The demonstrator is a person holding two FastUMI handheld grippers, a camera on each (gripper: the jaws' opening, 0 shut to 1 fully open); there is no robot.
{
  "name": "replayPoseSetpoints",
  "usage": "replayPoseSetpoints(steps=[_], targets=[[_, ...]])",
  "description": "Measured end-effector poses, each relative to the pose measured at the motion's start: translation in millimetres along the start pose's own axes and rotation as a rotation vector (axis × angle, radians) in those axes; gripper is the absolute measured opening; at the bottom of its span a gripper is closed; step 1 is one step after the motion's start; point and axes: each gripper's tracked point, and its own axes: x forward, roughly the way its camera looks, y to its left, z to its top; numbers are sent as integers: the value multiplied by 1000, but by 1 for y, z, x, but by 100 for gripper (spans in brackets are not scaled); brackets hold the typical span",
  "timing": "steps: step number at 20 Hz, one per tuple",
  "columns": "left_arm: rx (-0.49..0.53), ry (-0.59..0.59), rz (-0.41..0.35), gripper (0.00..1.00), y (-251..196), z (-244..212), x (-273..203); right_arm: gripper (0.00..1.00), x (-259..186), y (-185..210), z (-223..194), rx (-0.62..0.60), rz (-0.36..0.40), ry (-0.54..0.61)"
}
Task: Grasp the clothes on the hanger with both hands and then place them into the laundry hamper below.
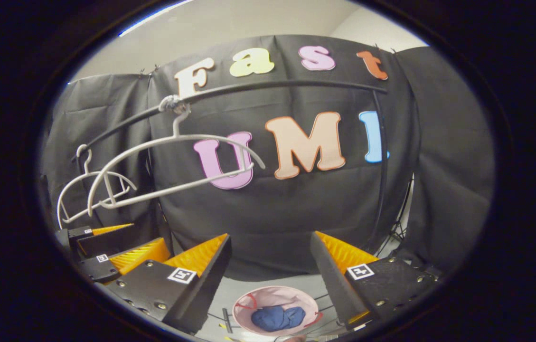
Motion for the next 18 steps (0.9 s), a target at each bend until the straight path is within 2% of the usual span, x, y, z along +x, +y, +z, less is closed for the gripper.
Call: replayPoseSetpoints(steps=[8,11,13,14,18], targets=[[28,-83,-20,95,-8,51,-22,100,-44,-14,35,28,-47,-97],[27,-95,13,97,6,61,-38,100,-58,-6,33,-4,-20,-120],[30,-115,30,94,13,64,-47,100,-66,-4,29,-13,-18,-136],[42,-120,31,96,14,63,-50,100,-71,-2,27,-21,-18,-142],[75,-145,8,96,9,53,-63,99,-80,3,11,-58,-34,-136]])
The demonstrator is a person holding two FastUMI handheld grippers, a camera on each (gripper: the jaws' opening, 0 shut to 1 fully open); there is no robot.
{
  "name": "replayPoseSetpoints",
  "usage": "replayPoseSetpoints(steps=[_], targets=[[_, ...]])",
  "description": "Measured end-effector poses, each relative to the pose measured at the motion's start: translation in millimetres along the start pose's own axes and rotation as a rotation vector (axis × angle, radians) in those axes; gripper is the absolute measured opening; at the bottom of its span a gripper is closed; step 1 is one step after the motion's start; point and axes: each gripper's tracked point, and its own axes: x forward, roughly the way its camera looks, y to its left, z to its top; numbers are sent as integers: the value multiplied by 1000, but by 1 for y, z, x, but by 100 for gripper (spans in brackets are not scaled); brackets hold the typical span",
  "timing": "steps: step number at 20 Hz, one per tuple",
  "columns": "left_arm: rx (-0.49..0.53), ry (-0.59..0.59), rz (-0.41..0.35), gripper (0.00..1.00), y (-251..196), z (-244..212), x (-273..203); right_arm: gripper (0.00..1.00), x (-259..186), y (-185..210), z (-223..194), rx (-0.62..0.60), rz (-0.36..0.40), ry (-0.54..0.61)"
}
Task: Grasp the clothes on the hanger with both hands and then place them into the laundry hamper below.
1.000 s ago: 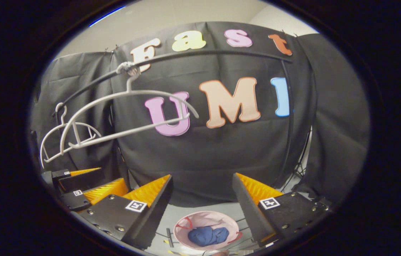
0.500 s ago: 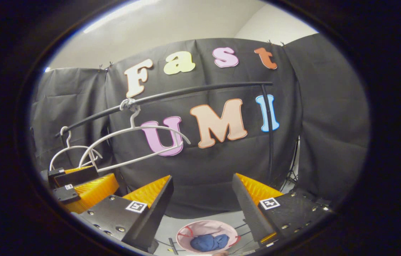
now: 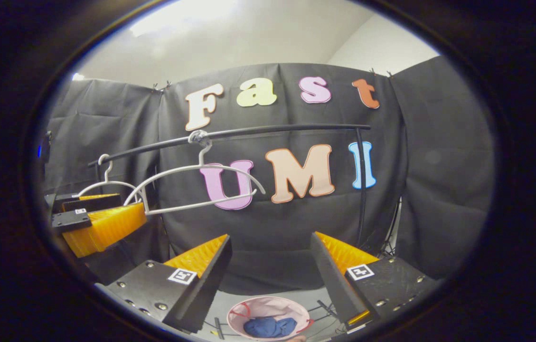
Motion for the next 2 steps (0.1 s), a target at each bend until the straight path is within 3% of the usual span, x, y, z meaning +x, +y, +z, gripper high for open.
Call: replayPoseSetpoints(steps=[2], targets=[[-28,32,-19,97,-4,-15,-6,94,-5,-5,-4,10,-36,8]])
